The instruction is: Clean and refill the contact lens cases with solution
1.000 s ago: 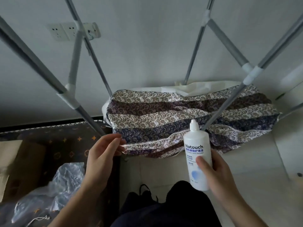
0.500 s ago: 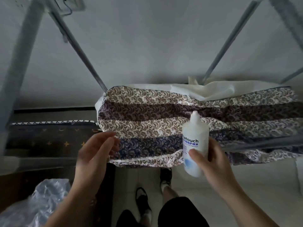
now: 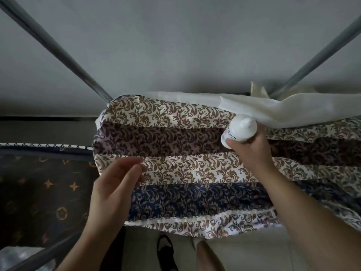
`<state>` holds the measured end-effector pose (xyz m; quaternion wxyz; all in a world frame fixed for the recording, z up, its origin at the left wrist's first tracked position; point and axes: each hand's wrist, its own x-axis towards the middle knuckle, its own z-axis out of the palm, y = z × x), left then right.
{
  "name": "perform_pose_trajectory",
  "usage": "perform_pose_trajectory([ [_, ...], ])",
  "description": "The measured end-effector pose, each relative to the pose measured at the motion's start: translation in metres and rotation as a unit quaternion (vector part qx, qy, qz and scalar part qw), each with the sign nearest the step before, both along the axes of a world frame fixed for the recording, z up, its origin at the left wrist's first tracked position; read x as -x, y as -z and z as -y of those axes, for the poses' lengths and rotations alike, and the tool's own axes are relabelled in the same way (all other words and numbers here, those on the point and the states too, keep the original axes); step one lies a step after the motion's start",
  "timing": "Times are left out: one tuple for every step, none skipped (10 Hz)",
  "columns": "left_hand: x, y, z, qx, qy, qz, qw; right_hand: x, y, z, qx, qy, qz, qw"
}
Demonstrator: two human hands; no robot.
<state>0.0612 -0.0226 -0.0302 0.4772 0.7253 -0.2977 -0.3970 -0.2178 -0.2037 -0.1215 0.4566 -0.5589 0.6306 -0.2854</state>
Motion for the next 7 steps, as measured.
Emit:
perform_pose_trajectory([
  [0.005, 0.022, 0.009, -0.008, 0.001, -0.001, 1.000, -0.002, 0.042, 0.022, -0.003, 0.022, -0.005, 1.000],
  [0.013, 0.033, 0.016, -0.010, -0.007, -0.018, 1.000, 0.001, 0.072, 0.029, -0.017, 0.031, -0.003, 0.999],
  [0.020, 0.033, 0.024, -0.009, -0.006, -0.018, 1.000, 0.006, 0.088, 0.028, -0.035, 0.045, 0.009, 0.998],
  [0.022, 0.023, 0.028, 0.002, 0.001, -0.022, 1.000, 0.009, 0.083, 0.028, -0.048, 0.042, 0.012, 0.998],
  [0.022, 0.003, 0.029, -0.001, 0.011, -0.011, 1.000, 0.013, 0.056, 0.026, -0.066, 0.036, 0.002, 0.997],
  [0.023, -0.024, 0.029, 0.023, 0.025, -0.007, 0.999, 0.024, 0.017, 0.017, -0.053, 0.037, -0.006, 0.998],
  [0.023, -0.057, 0.025, 0.044, 0.052, 0.012, 0.998, 0.033, -0.025, 0.002, -0.007, 0.044, -0.012, 0.999],
])
